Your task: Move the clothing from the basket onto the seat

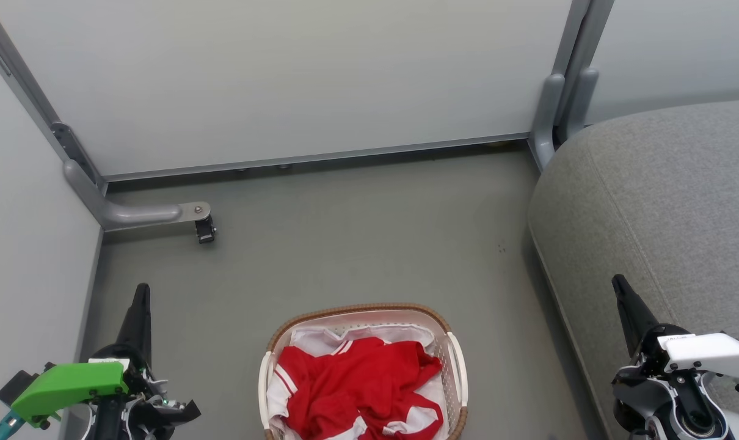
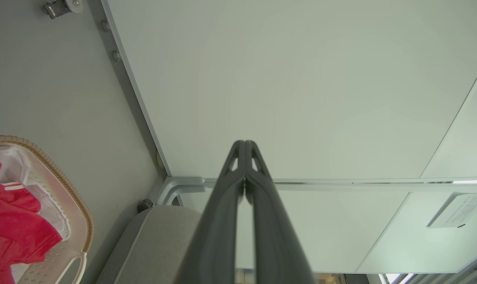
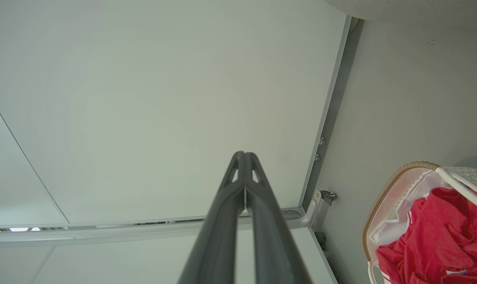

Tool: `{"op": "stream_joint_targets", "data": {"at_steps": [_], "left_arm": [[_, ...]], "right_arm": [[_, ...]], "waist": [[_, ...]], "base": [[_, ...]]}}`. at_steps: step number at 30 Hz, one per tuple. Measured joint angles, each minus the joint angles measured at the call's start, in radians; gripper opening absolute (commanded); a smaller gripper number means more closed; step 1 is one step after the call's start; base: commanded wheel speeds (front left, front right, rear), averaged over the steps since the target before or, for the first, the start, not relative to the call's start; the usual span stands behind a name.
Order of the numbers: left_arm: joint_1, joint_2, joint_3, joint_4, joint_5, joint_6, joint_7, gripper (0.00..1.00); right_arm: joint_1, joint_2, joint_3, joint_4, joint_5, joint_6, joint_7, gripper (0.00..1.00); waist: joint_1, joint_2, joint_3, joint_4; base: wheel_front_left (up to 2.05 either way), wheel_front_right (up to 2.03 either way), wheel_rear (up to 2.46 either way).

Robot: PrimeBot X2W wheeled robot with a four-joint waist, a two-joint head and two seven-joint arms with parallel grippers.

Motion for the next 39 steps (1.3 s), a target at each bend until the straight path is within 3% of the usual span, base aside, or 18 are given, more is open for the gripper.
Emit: {"op": "stream_joint_targets", "data": {"at_steps": [39], "left_arm": [[0.0,0.0,0.0,0.0,0.0,0.0,0.0,0.0]], "right_arm": [[0.0,0.0,0.0,0.0,0.0,0.0,0.0,0.0]], "waist": [[0.0,0.0,0.0,0.0]], "base": [[0.0,0.0,0.0]]}}
